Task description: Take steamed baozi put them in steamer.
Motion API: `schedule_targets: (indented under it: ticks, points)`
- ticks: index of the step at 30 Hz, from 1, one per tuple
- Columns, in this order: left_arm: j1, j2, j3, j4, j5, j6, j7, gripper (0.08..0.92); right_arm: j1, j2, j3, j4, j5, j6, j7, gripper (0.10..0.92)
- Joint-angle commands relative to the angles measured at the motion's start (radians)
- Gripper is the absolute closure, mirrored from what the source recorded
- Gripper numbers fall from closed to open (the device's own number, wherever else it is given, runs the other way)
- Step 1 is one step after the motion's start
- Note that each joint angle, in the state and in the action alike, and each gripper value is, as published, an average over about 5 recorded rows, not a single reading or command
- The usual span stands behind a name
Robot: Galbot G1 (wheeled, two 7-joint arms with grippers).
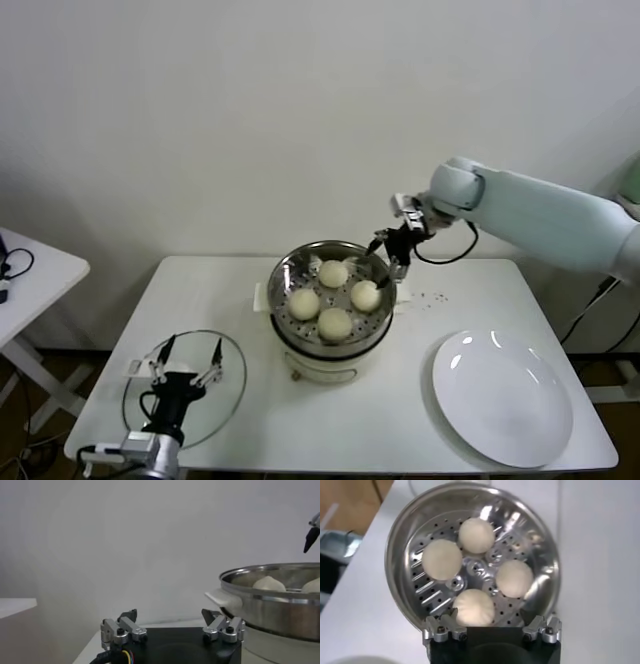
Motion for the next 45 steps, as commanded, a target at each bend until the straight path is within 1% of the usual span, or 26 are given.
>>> schedule_targets:
  ticks: [1,5,8,11,16,20,23,28,37,41,45]
  points:
    - [0.006,-0.005,0.006,-0.016,0.015,0.002,-0.003,0.177,-0.169,-0.32,0.255,0.229,-0.013,0.033,0.27,0.203]
    - [0.009,-0.013,0.012,-0.018,0.032,-0.002,-0.01,0.177,-0.352,-0.395,0.436,0.3,-0.006,0.039,0.37,0.203]
    - [0.012,-0.021,0.022,-0.018,0.066,-0.011,-0.014,0.177,-0.57,-0.428,0.674,0.346,-0.028,0.06,0.435,0.203]
    - [0.015,-0.032,0.036,-0.023,0.094,-0.015,-0.017,0.177,-0.831,-0.419,0.946,0.381,-0.054,0.083,0.505,0.203]
    - [0.021,-0.05,0.052,-0.033,0.114,-0.015,-0.026,0.177,-1.201,-0.338,1.33,0.424,-0.124,0.155,0.597,0.203]
    - [0.02,-0.057,0.054,-0.034,0.121,-0.015,-0.033,0.177,-1.425,-0.231,1.564,0.456,-0.17,0.236,0.656,0.203]
    - [0.015,-0.061,0.052,-0.028,0.123,-0.015,-0.035,0.177,-1.565,-0.124,1.7,0.485,-0.191,0.294,0.694,0.203]
    - [0.008,-0.061,0.041,-0.014,0.12,-0.015,-0.035,0.177,-1.721,0.04,1.83,0.519,-0.23,0.375,0.735,0.203]
    - [0.001,-0.05,0.02,0.003,0.111,-0.01,-0.032,0.177,-1.883,0.298,1.913,0.532,-0.263,0.491,0.777,0.203]
    - [0.0,-0.042,0.018,0.011,0.106,-0.002,-0.027,0.177,-1.945,0.38,1.925,0.525,-0.268,0.498,0.767,0.203]
    - [-0.004,-0.039,0.012,0.018,0.099,0.001,-0.024,0.177,-1.991,0.422,1.925,0.518,-0.257,0.499,0.768,0.203]
